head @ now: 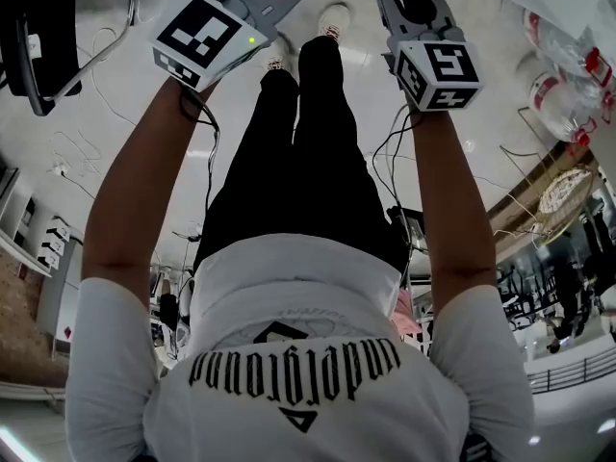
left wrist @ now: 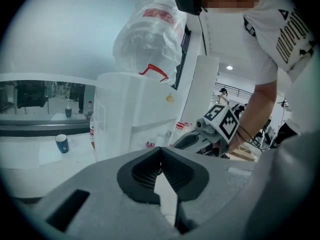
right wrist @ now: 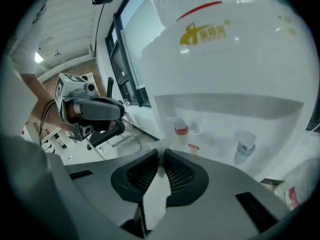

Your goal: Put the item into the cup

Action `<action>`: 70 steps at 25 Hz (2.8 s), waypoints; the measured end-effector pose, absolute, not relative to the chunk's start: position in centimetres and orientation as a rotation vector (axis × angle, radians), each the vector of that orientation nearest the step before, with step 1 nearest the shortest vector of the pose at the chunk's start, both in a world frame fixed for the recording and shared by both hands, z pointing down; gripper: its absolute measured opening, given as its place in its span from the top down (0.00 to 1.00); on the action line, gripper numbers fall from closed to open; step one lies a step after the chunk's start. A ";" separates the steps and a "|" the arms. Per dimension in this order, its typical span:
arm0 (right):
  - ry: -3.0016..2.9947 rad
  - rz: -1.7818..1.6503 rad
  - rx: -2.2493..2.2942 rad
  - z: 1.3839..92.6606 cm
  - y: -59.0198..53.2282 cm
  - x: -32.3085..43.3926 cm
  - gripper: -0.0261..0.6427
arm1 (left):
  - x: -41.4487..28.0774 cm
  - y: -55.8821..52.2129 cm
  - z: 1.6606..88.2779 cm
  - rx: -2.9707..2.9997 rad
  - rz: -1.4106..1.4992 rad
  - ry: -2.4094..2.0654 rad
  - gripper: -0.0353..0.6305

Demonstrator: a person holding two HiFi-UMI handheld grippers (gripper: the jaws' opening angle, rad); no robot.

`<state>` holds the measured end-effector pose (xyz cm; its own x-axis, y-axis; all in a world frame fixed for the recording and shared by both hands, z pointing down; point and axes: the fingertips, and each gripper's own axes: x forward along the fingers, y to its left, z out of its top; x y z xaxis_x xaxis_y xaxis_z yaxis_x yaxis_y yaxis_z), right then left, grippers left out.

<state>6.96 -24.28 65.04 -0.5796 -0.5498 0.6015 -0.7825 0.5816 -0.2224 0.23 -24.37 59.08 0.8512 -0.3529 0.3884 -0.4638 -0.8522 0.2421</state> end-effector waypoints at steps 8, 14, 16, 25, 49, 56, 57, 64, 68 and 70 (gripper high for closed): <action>-2.277 0.691 1.129 70.6 -27.1 8.0 0.89 | 0.4 -26.3 63.4 2.656 0.489 -0.649 0.92; -2.253 0.703 1.128 73.2 -28.7 8.0 0.89 | 0.5 -27.1 65.3 2.642 0.508 -0.654 0.92; -2.241 0.699 1.116 73.9 -28.9 7.7 0.89 | 0.4 -27.1 65.6 2.640 0.503 -0.657 0.92; -2.220 0.707 1.131 74.7 -29.9 7.5 0.84 | 0.6 -26.3 65.8 2.626 0.493 -0.635 0.92; -2.286 0.679 1.190 63.8 -25.5 6.5 0.91 | -0.7 -23.2 56.4 2.628 0.401 -0.726 0.92; -2.341 0.623 1.233 54.5 -22.4 5.4 0.94 | -2.7 -19.8 50.0 2.648 0.379 -0.749 0.92; -2.351 0.617 1.236 53.2 -22.0 5.4 0.94 | -2.7 -19.5 48.9 2.654 0.373 -0.750 0.92; -2.443 0.532 1.193 43.3 -18.0 3.8 0.94 | -4.3 -16.3 41.4 2.700 0.330 -0.764 0.92; -2.522 0.452 1.167 36.5 -15.8 2.3 0.94 | -6.9 -15.0 35.4 2.771 0.306 -0.813 0.92; -2.561 0.435 1.153 33.5 -14.8 1.7 0.94 | -8.3 -14.0 32.5 2.783 0.264 -0.842 0.92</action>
